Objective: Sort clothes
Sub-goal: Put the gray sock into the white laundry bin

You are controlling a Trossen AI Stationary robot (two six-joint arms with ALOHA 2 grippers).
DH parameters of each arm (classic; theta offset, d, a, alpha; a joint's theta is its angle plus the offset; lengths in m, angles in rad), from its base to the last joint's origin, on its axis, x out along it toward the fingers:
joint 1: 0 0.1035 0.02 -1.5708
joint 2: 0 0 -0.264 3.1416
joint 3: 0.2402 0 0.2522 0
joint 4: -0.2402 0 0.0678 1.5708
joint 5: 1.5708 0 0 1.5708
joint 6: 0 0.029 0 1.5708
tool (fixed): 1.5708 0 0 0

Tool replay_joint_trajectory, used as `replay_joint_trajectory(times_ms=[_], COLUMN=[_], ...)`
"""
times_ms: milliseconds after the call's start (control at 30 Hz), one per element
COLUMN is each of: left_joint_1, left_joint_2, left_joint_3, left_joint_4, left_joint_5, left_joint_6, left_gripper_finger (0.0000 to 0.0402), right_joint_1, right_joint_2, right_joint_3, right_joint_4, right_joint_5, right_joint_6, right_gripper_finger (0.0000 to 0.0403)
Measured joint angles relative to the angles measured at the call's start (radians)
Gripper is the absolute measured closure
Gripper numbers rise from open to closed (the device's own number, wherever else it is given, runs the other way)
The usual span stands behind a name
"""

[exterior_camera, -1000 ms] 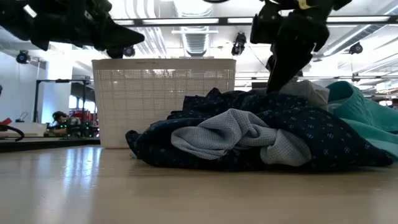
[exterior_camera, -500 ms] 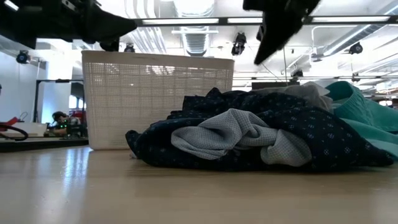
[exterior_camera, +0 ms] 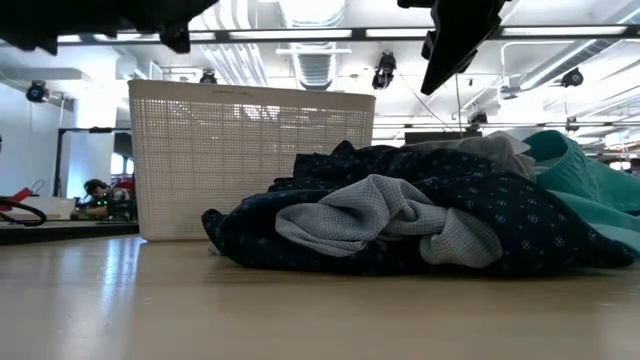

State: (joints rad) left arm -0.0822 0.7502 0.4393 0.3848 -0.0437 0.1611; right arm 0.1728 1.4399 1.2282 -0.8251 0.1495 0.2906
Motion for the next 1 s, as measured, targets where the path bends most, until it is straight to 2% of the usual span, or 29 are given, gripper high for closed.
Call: replay_joint_trajectory(times_ms=[267,367,533,667,900,1000], left_joint_1=[0.000,0.000,0.000,0.000,0.000,0.000], left_joint_2=[0.028,0.045,0.066,0.074,0.059,0.052], left_joint_3=[0.218,0.256,0.259,0.253,0.253,0.253], left_joint_4=[-0.456,-0.530,-0.550,-0.560,-0.568,-0.567], left_joint_5=[0.000,0.000,0.000,0.000,0.000,0.000], left_joint_6=[-0.014,-0.036,-0.050,-0.051,-0.063,-0.069], left_gripper_finger=[0.0364,0.0354,0.0348,0.0351,0.0365,0.0366], right_joint_1=[0.004,0.004,0.004,0.004,0.006,0.006], right_joint_2=[0.048,0.087,0.162,0.201,0.164,0.121], right_joint_3=[-0.055,-0.081,-0.091,-0.067,-0.015,0.013], right_joint_4=[0.004,0.003,0.020,-0.009,-0.066,-0.082], right_joint_5=[0.001,0.007,0.009,0.010,0.011,0.011], right_joint_6=[0.074,0.079,0.079,0.053,-0.007,-0.021], right_gripper_finger=[0.0229,0.0211,0.0204,0.0240,0.0386,0.0391])
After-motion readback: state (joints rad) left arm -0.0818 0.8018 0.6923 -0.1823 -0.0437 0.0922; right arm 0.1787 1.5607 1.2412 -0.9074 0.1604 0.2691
